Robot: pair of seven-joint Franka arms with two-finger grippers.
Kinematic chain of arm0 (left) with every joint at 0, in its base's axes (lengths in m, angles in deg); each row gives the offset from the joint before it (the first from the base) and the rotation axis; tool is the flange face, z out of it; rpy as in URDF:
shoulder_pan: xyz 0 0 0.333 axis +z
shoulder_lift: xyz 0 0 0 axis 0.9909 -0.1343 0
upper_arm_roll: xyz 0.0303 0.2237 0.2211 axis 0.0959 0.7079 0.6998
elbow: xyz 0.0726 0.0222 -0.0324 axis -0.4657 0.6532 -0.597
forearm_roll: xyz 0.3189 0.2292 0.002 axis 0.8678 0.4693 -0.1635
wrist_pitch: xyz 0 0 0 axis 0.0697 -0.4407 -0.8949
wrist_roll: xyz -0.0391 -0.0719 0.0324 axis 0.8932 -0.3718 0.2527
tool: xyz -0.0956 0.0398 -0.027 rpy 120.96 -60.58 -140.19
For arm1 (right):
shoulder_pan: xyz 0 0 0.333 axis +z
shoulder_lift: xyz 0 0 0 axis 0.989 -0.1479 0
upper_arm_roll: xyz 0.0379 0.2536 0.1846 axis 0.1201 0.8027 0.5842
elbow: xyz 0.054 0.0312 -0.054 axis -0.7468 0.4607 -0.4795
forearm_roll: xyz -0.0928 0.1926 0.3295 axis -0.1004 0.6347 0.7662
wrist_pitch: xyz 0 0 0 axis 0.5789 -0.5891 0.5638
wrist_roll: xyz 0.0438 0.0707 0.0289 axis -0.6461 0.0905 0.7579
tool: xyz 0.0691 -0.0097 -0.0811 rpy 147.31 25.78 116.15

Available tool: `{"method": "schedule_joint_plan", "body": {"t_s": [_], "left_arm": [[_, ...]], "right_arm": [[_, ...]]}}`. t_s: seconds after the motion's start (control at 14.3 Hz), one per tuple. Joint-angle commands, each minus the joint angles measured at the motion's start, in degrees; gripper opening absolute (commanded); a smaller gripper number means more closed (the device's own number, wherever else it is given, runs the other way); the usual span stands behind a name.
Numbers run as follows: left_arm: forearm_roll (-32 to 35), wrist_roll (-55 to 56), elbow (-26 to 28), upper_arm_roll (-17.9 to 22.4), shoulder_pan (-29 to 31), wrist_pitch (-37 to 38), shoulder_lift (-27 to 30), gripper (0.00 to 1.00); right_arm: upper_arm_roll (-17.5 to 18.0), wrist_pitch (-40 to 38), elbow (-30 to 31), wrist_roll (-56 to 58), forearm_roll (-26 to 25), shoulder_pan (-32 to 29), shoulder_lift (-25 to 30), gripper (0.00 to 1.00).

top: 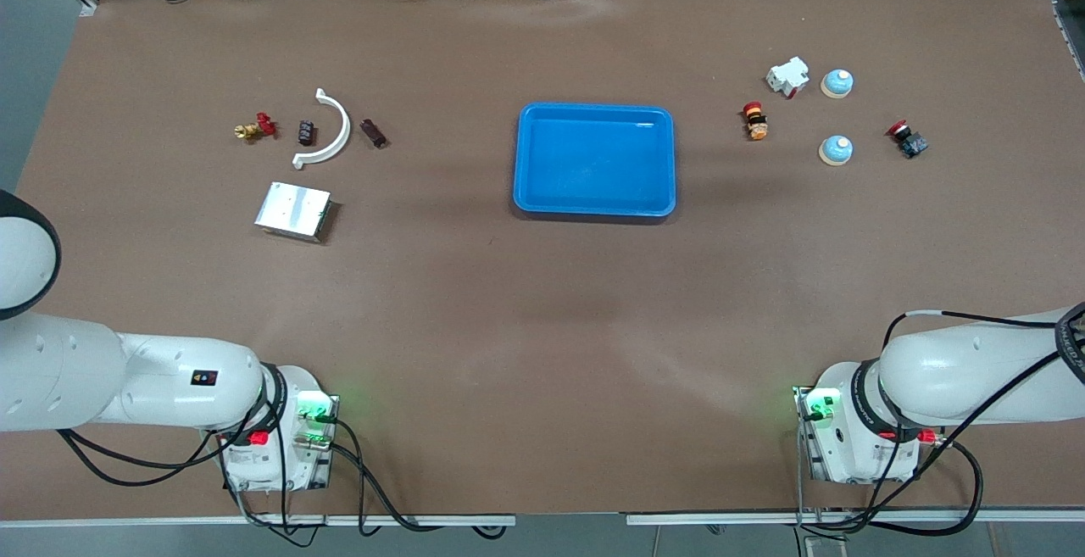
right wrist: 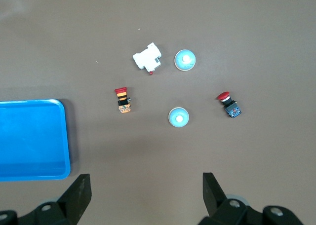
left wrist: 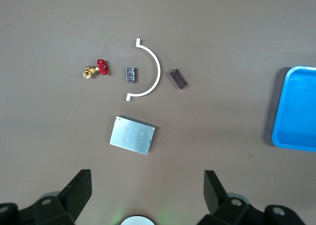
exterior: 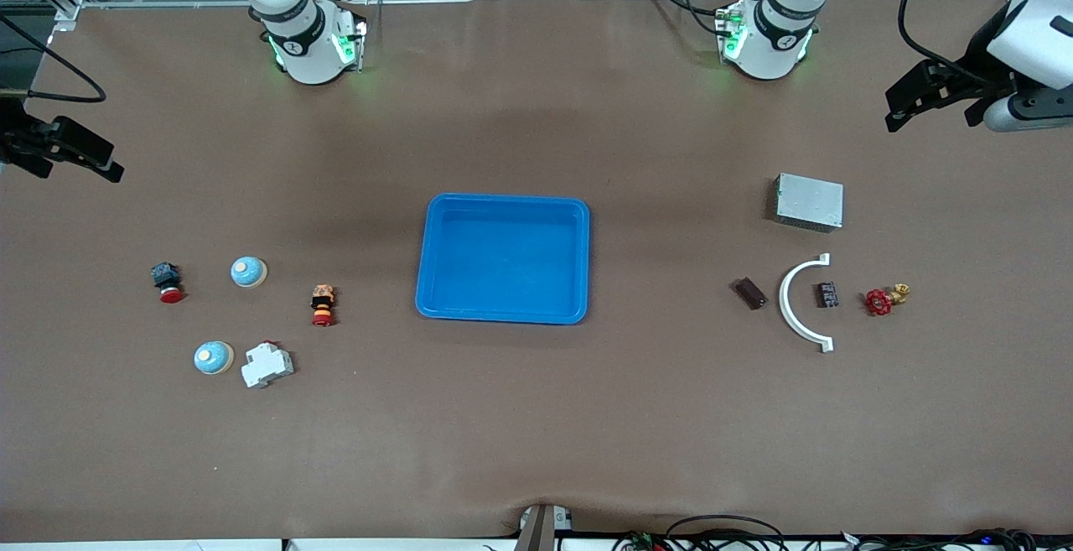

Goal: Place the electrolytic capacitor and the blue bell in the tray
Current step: 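Reach the left gripper to the brown capacitor while the right gripper reaches the bell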

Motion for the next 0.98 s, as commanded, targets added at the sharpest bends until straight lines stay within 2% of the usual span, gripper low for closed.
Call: {"method": "schedule_joint_plan", "body": {"t_s": [0.0, 0.21, 0.49, 0.7, 0.91], "left_arm": [[0.61, -0.84, -1.33, 0.02, -0.20, 1.13, -0.57, 1.00], [0.96, -0.75, -1.42, 0.02, -0.46, 1.13, -0.75, 1.00], [0.79, -0.84, -3.36, -0.07, -0.37, 1.48, -5.05, 1.00], [0.52, -1.01, 1.29, -0.07, -0.02, -0.27, -6.98, 1.00], [0.87, 2.49, 9.45, -0.07, -0.20, -8.16, -6.55, 1.00]], "right_arm": [[-0.03, -0.78, -0.83, 0.74, -0.50, -0.14, 0.06, 1.00], [-0.03, -0.78, -1.27, 0.74, -0.50, -0.14, -0.29, 1.00], [-0.03, -0.78, -1.27, 0.83, -0.41, 0.04, -0.55, 1.00], [0.06, -0.78, -1.19, 1.44, -0.32, 0.30, -1.69, 1.00], [0.06, -0.87, -1.10, 4.43, -0.24, 1.27, -3.88, 1.00]]}}
